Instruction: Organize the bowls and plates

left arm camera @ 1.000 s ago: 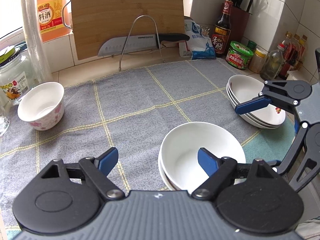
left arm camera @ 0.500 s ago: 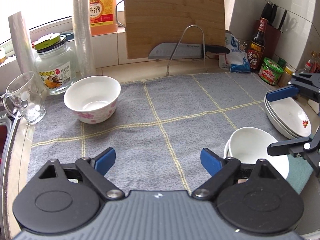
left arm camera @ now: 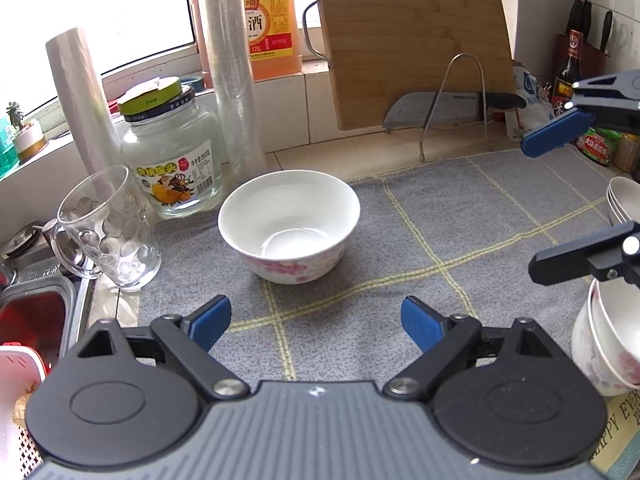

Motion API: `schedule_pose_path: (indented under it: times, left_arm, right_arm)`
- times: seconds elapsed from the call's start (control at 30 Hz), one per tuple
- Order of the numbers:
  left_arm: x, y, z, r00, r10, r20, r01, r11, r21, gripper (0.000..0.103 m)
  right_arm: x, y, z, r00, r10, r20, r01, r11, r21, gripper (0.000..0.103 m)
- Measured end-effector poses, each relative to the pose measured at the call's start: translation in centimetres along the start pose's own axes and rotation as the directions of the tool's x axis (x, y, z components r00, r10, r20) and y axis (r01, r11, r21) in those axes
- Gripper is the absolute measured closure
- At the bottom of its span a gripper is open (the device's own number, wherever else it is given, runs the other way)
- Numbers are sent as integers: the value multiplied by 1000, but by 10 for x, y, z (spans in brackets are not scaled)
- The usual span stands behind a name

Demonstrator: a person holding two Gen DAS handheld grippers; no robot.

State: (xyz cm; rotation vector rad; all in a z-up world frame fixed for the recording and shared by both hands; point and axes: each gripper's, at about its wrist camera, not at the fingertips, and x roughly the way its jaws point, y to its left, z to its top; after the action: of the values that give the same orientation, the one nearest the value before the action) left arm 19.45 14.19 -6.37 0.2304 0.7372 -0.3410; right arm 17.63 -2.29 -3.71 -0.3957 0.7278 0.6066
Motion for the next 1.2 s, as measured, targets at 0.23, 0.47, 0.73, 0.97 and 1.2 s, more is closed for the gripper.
schedule_pose_path:
  times: [0.23,0.47,0.73,0.97,1.2]
  left_arm:
    - [31,16,3,1000,27,10,-27,999,32,11]
    - [51,24,10,1000,-3,29,1,999,41,11]
    - [60,20,19,998,3,58,-7,997,78,11]
    - [63,23,22,998,-14,66,9,997,72,12]
    - [65,26,24,997,-28,73,22,997,74,14]
  right_arm:
    - [43,-7,37,999,14,-52,-13,1000,25,0]
    - [90,-22,66,996,40,-82,-34,996,77,0]
    - [137,-32,81,989,85,-118,-69,989,128,1]
    - [161,-38,90,987,112,-119,-92,983,160,5]
    - [178,-42,95,982,135,-133,-110,977,182,18]
